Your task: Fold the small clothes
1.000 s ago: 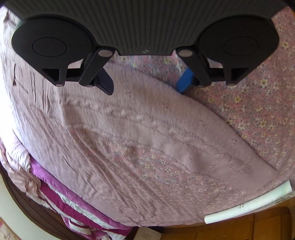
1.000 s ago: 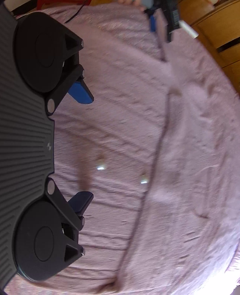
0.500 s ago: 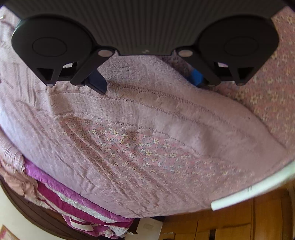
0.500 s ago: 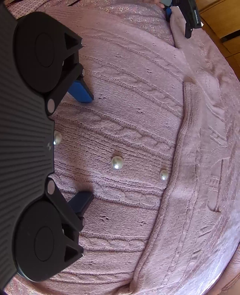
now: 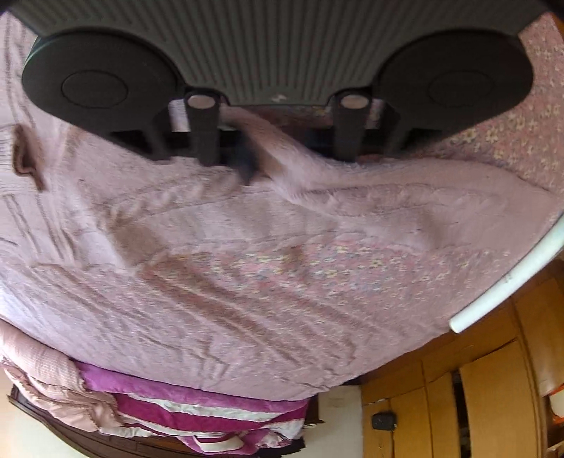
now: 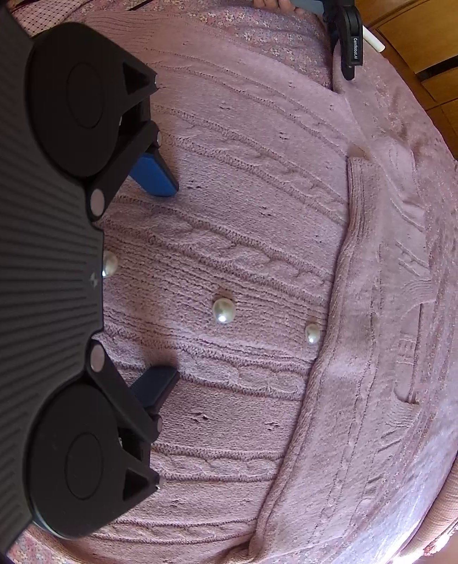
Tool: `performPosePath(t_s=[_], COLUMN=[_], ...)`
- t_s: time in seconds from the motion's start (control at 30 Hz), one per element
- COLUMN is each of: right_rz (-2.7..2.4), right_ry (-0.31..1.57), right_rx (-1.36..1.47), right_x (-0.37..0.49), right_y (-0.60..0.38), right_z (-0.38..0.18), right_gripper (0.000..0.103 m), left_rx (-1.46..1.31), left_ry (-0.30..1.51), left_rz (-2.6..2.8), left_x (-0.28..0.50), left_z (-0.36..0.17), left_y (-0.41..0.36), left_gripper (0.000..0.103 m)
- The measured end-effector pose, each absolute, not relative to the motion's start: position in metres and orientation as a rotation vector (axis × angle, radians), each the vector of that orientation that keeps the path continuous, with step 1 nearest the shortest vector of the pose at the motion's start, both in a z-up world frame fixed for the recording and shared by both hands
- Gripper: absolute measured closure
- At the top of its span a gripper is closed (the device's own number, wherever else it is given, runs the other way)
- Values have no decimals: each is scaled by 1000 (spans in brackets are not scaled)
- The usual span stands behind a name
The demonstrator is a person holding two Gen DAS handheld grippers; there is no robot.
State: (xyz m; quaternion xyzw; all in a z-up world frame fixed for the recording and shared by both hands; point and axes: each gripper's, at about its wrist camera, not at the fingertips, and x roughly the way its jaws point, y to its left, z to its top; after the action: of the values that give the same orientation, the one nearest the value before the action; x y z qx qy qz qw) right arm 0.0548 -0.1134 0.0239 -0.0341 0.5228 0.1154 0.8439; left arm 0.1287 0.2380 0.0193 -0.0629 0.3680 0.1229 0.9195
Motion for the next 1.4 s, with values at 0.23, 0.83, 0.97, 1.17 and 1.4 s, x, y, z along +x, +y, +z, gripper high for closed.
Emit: performPosePath(t_s=[0.23,0.83,0.97,1.17,1.4], right_rz=[262,281,252,219,197], right_ry=[1113,1124,1133,1129,1134], right_rx=[-46,-13,1,34,70], right_x=[54,57,59,59,60], right_y=[-120,-146,-161,-183,-196], right_z=[28,61,64,64,58], right_gripper=[0,0,0,0,0], left_rx=[-266,-308,-318,-284,-215], left_ry=[734,543,506,532,636], left_rz=[211,8,-61,-144,-183], left_x=[119,109,112,121,130], left_z=[38,119,127,118,76], left_y=[233,160,130,77,37], left_gripper=[93,93,93,93,93])
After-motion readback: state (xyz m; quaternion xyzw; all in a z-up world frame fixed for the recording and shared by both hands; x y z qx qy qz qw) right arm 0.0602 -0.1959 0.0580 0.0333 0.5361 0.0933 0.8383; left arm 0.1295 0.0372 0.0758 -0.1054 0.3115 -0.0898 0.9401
